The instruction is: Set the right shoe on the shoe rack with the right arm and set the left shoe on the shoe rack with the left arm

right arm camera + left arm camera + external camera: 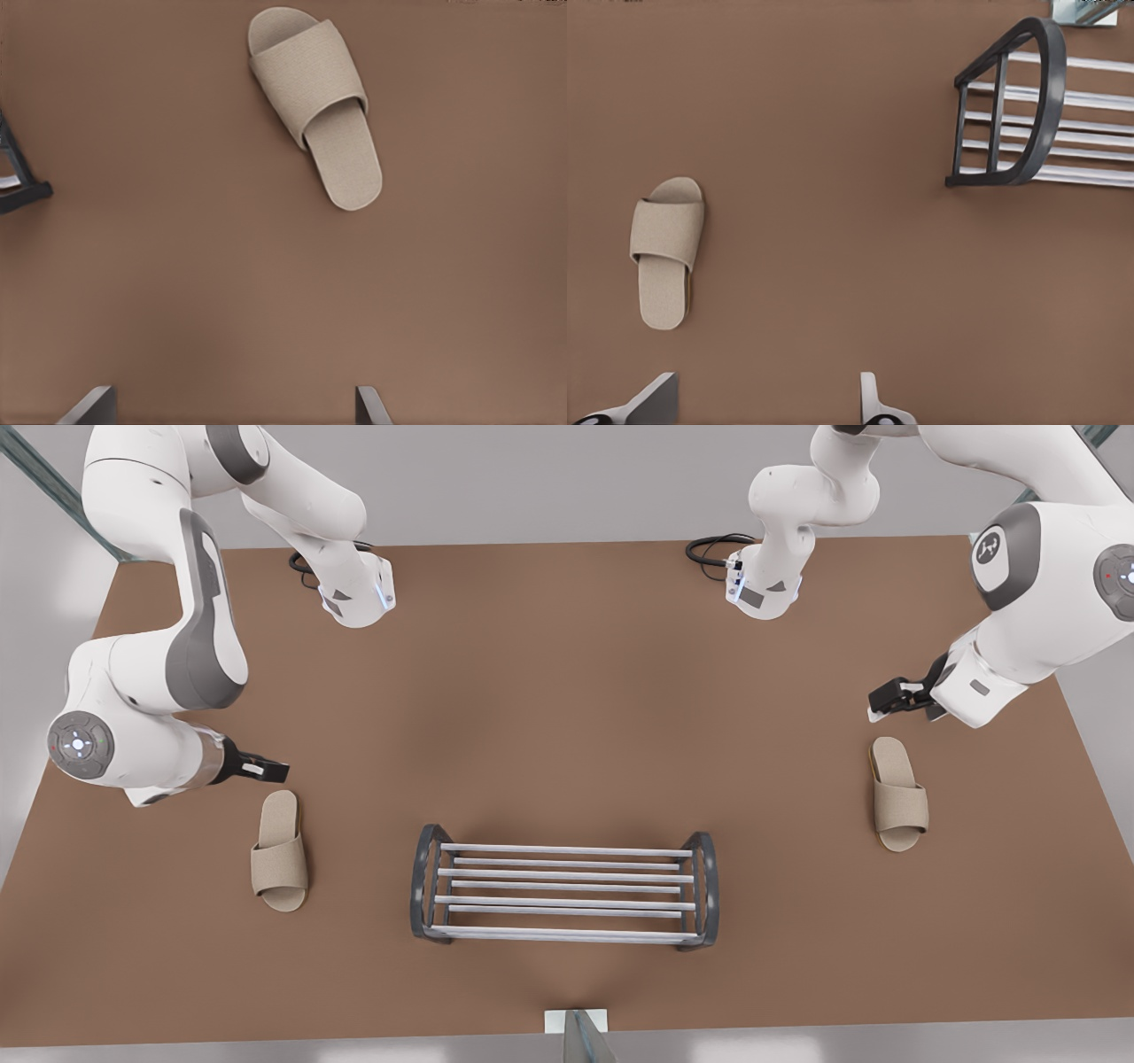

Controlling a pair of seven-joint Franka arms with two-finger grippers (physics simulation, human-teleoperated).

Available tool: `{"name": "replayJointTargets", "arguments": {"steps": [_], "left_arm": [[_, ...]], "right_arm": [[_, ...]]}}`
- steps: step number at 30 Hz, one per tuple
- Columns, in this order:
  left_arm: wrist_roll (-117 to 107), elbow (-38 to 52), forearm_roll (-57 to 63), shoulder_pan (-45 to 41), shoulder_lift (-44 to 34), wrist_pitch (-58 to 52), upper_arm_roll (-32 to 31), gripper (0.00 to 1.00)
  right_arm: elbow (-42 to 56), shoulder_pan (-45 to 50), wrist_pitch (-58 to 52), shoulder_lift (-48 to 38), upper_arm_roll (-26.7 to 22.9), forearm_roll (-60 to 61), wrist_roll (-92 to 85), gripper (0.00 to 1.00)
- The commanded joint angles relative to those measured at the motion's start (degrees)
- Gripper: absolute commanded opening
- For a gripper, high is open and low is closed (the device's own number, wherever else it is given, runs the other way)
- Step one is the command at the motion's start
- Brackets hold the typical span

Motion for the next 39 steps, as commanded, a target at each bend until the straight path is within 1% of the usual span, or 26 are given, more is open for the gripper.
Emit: {"name": "replayJointTargets", "arguments": {"steps": [1, 2, 3, 4, 5, 7, 8, 9, 10, 11, 12, 13, 14, 15, 16, 19, 21, 23, 24, 26, 29, 30, 33, 35, 39], "left_arm": [[-0.21, -0.01, 0.06, 0.04, -0.08, 0.55, 0.01, 1.00], [-0.13, 0.08, 0.06, -0.14, 0.10, 0.46, 0.01, 1.00], [0.23, 0.34, 4.43, -5.84, 1.41, -2.43, 0.01, 1.00], [0.14, 0.26, 18.14, -15.33, 3.52, -10.86, 0.01, 1.00], [-2.23, 0.34, 29.05, -25.26, 7.39, -19.57, 0.02, 1.00], [-14.08, 0.26, 39.68, -36.42, 15.55, -27.83, 0.10, 1.00], [-19.01, 0.08, 44.43, -40.03, 19.94, -29.86, 0.01, 1.00], [-22.44, -2.11, 49.63, -42.94, 23.92, -31.97, 0.02, 1.00], [-27.54, -8.51, 52.18, -44.26, 24.00, -29.79, 0.01, 1.00], [-42.81, -16.87, 52.62, -45.40, 23.65, -23.81, -0.07, 1.00], [-58.02, -24.52, 52.71, -45.32, 22.69, -17.04, 0.01, 1.00], [-74.98, -33.13, 52.97, -44.79, 20.76, -6.77, 0.28, 1.00], [-93.00, -39.72, 52.97, -42.68, 18.30, 9.22, 0.45, 1.00], [-105.31, -43.86, 55.52, -40.57, 16.27, 19.34, 0.45, 1.00], [-116.65, -47.11, 58.07, -38.81, 13.90, 25.06, 0.72, 1.00], [-148.55, -52.39, 65.10, -37.84, 11.18, 31.39, 3.09, 1.00], [-167.19, -56.69, 71.95, -37.84, 9.15, 35.00, 6.34, 1.00], [-189.58, -58.01, 82.48, -37.84, 9.06, 40.44, 12.92, 1.00], [-201.30, -58.72, 88.74, -37.84, 9.15, 41.24, 16.62, 1.00], [-208.16, -59.51, 96.56, -36.97, 9.50, 44.75, 20.05, 1.00], [-220.38, -62.06, 109.04, -34.33, 9.77, 49.06, 20.93, 1.00], [-220.47, -62.50, 111.68, -33.80, 9.77, 51.25, 21.55, 1.00], [-220.29, -64.78, 124.68, -32.40, 9.77, 56.00, 25.41, 1.00], [-220.29, -64.69, 134.62, -32.40, 9.59, 59.34, 29.54, 1.00], [-220.29, -64.43, 144.82, -31.78, 10.38, 60.84, 31.92, 1.00]], "right_arm": [[0.11, 0.06, 0.00, -0.07, 0.04, 0.01, -7.15, 1.00], [0.02, 0.15, 0.00, -0.07, 0.04, 0.01, -6.80, 1.00], [-0.15, 0.15, -0.09, 0.28, 0.04, 0.36, -7.06, 1.00], [-0.15, 1.03, 0.09, 1.51, 0.04, 0.45, -7.50, 1.00], [0.37, 0.32, 0.35, 4.50, -0.05, 0.54, -8.12, 1.00], [0.37, 0.94, 1.57, 6.25, -0.23, -0.07, -8.38, 1.00], [-0.59, 0.94, 7.98, 7.13, -0.23, -4.02, -14.68, 1.00], [-1.73, 0.15, 14.14, 9.51, -0.31, -4.73, -21.47, 1.00], [-5.24, -0.99, 20.37, 9.69, -0.40, -4.82, -25.60, 1.00], [-9.82, -2.49, 28.03, 9.69, -0.40, -4.73, -32.37, 1.00], [-11.14, -3.10, 31.02, 10.56, -0.40, -4.73, -37.91, 1.00], [-11.23, -4.77, 33.83, 12.85, -0.40, -4.73, -44.85, 1.00], [-11.31, -5.56, 35.07, 13.55, -0.40, -4.73, -48.28, 1.00], [-12.28, -6.09, 36.82, 13.99, -0.40, -4.73, -49.86, 1.00], [-15.00, -7.06, 41.65, 14.08, -0.31, -4.73, -54.25, 1.00], [-15.45, -8.55, 46.32, 16.36, -0.31, -4.47, -62.87, 1.00], [-15.45, -9.52, 48.34, 17.68, -0.31, -4.38, -65.77, 1.00], [-14.75, -9.87, 50.09, 19.26, -0.31, -4.29, -67.44, 1.00], [-13.51, -10.05, 50.36, 20.32, -0.40, -4.38, -68.50, 1.00], [-13.25, -11.01, 51.94, 20.85, -0.40, -4.38, -69.03, 1.00], [-13.16, -11.89, 52.91, 21.11, -0.40, -4.38, -69.03, 1.00], [-13.07, -11.98, 52.91, 21.11, -0.49, -4.38, -69.03, 1.00], [-13.34, -12.77, 52.82, 20.94, -0.40, -4.38, -69.55, 1.00], [-13.60, -13.91, 52.82, 20.85, -0.31, -4.30, -71.05, 1.00], [-14.04, -16.11, 52.47, 20.58, 0.13, -4.21, -73.77, 1.00]]}}
